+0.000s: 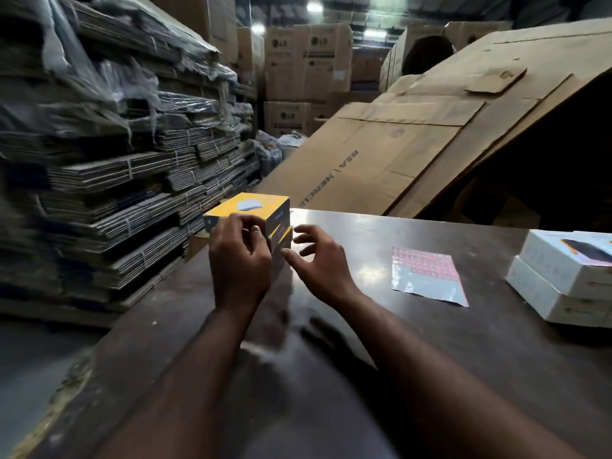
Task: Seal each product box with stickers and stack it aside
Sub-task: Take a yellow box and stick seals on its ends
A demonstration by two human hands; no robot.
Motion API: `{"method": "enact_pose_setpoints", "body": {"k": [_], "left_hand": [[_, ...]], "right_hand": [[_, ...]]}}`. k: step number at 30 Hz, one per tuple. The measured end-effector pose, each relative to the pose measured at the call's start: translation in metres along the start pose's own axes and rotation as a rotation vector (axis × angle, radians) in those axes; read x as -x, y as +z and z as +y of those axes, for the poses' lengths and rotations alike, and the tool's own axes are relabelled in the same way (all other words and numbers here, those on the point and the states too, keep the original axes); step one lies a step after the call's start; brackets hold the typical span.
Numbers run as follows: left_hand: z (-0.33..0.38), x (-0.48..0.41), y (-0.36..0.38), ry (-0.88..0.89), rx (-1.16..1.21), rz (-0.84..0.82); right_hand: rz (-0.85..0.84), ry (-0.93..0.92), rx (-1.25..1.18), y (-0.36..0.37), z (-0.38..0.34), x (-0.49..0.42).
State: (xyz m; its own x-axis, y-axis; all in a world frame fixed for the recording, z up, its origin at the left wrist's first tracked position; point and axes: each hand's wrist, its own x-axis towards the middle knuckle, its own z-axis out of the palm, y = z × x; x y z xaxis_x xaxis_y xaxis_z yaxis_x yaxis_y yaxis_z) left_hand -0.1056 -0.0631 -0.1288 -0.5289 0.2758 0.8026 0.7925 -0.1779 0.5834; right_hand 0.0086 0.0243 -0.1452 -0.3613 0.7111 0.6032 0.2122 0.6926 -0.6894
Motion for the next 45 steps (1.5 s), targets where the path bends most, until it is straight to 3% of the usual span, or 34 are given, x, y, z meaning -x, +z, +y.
{"method": "enact_pose_setpoints", "body": {"k": [4,12,17,21,29,34,39,45], "left_hand": [[-0.028,-0.013,-0.004,-0.016,-0.118,0.048],[-0.035,-0.021,-0.007,-0.263,0.046,-0.029],[-0.035,-0.02,-0.006,-0.212,0.039,0.001],[-0.024,-0.016,-0.002,-0.071,0.04,0.014],[-0.011,-0.003,0.007,0.103,0.022,-0.081],[0.008,0.008,0.012,0.235,0.153,-0.147],[0.023,0.015,0.017,0.271,0.261,-0.185],[0.027,0.023,0.019,0.176,0.253,-0.289]], "right_hand": [[0.027,-0.093,0.034,0.023,-0.006,-0.012],[-0.031,-0.109,0.078,0.04,-0.014,-0.019],[0.031,-0.127,0.013,0.04,-0.011,-0.017],[0.102,-0.129,-0.015,0.035,-0.003,-0.019],[0.222,-0.152,-0.08,-0.002,0.006,-0.012],[0.267,-0.258,-0.017,-0.05,0.01,0.007],[0.182,-0.221,0.052,-0.103,0.003,0.017],[0.028,-0.059,-0.102,-0.127,0.002,0.027]]}}
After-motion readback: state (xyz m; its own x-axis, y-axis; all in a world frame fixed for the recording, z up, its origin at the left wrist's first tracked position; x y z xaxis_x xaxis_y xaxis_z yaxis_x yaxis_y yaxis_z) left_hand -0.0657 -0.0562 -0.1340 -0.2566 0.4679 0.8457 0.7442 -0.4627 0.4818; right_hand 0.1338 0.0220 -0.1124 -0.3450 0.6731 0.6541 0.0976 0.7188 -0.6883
